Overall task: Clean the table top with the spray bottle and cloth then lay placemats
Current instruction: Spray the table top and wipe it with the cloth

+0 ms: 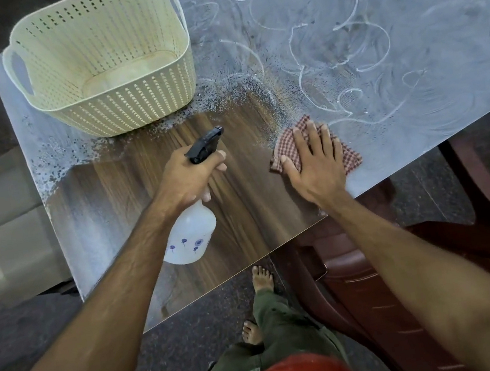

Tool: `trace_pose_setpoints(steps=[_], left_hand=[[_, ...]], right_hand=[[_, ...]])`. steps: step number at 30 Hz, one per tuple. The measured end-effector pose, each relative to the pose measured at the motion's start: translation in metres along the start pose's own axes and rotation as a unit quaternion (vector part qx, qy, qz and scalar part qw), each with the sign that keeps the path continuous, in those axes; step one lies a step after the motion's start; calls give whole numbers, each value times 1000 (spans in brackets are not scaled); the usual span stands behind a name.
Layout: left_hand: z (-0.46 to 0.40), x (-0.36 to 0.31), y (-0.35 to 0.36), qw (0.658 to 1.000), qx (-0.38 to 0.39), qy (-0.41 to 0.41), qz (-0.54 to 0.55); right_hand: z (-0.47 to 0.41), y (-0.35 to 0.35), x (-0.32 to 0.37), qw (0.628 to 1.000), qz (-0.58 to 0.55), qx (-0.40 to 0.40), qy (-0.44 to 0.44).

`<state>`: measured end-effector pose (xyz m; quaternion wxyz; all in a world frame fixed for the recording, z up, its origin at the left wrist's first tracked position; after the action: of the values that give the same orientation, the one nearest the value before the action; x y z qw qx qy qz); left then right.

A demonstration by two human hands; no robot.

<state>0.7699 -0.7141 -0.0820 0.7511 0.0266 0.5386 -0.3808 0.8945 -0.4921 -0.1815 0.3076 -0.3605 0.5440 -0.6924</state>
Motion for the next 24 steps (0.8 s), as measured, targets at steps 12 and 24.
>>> trace_pose_setpoints(steps=[12, 24], left_hand=[[-23, -7, -11, 997, -43, -1, 59], [-45, -10, -15, 996, -51, 4, 77]], right_hand=[[48, 11, 16, 983, 34, 54, -173], [-32, 6, 94, 978, 21, 50, -202]])
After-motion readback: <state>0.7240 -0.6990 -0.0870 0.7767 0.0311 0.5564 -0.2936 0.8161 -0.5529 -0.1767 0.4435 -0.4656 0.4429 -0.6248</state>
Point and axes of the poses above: each hand's wrist, its own z-axis away from the middle knuckle, its own y-axis out of the palm, x = y × z, the point moved 7 cm from there along -z, towards the middle knuckle, and after that the axes turned 1 degree about -x, right-handed, at the moved point
